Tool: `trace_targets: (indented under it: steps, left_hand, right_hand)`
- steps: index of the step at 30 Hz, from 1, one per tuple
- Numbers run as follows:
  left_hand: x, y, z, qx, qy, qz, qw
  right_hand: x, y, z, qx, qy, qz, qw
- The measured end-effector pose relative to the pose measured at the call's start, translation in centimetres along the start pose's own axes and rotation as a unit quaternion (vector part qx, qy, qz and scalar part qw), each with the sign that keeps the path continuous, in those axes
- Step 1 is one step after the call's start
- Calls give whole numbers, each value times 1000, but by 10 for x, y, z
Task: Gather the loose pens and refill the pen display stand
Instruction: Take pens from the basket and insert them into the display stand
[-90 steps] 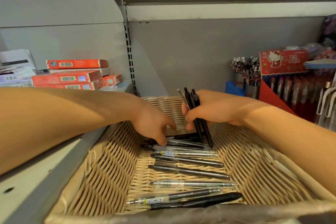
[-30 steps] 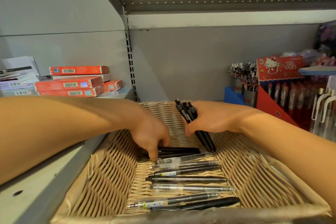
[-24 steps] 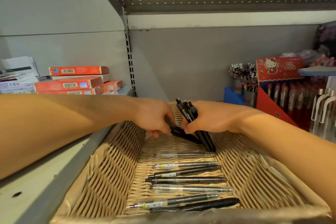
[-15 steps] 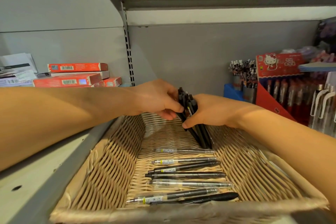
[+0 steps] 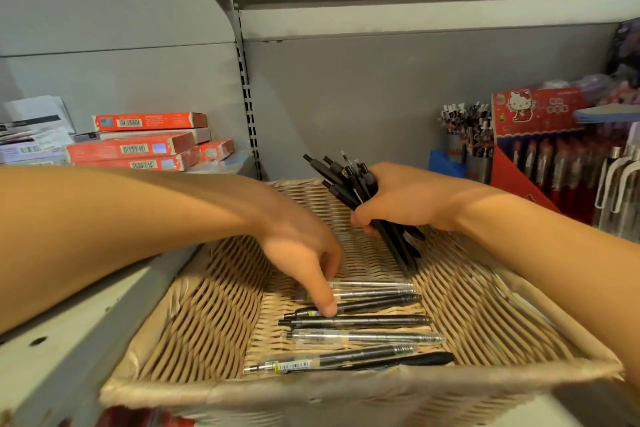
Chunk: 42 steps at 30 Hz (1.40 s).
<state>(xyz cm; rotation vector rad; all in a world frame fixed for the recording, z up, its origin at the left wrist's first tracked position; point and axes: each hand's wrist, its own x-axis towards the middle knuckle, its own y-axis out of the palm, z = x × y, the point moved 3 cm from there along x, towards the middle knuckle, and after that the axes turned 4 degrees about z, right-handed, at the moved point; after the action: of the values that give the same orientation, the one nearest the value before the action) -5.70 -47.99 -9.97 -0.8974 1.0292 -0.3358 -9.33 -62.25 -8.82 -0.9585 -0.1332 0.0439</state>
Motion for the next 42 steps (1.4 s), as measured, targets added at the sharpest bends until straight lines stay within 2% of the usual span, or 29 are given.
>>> trace_targets:
  steps: [3,6,9,13,15,20,21,24,29,32,37,42]
  left_hand:
    - [1,0,-14,37,7,33,999]
    - [3,1,-20,30,25,45,998]
    - [4,0,-15,-61,44,28,997]
    - [2,3,-4,-146,18,33,989]
    - [3,4,-6,-120,26,34,992]
    - [5,3,-10,68,17,17,997]
    - [4,2,-6,54,9,6,998]
    - [2,-7,15,-121,-13,-54,991]
    - [-4,-22,39,-234,-15,-177,956]
    - [-4,-25,38,-318,10,-227,920]
    - [-3,-30,35,-489,25,-295,821]
    - [-9,-32,31,-627,45,-301,717]
  right_hand:
    - [2,1,0,2,-6,4,1000]
    - [2,2,2,-9,-4,22,1000]
    - [1,2,4,-13,1,25,1000]
    - [0,4,5,0,-1,38,999]
    - [0,4,6,1,-2,40,999]
    - [-1,4,6,14,-7,52,999]
    - [-1,4,5,21,-6,54,998]
    - [-1,4,3,41,-15,51,998]
    - [1,3,0,56,-10,26,998]
    - [1,3,-1,49,-11,17,999]
    - [2,4,-1,44,-24,21,999]
    - [2,3,-2,74,-31,-1,997]
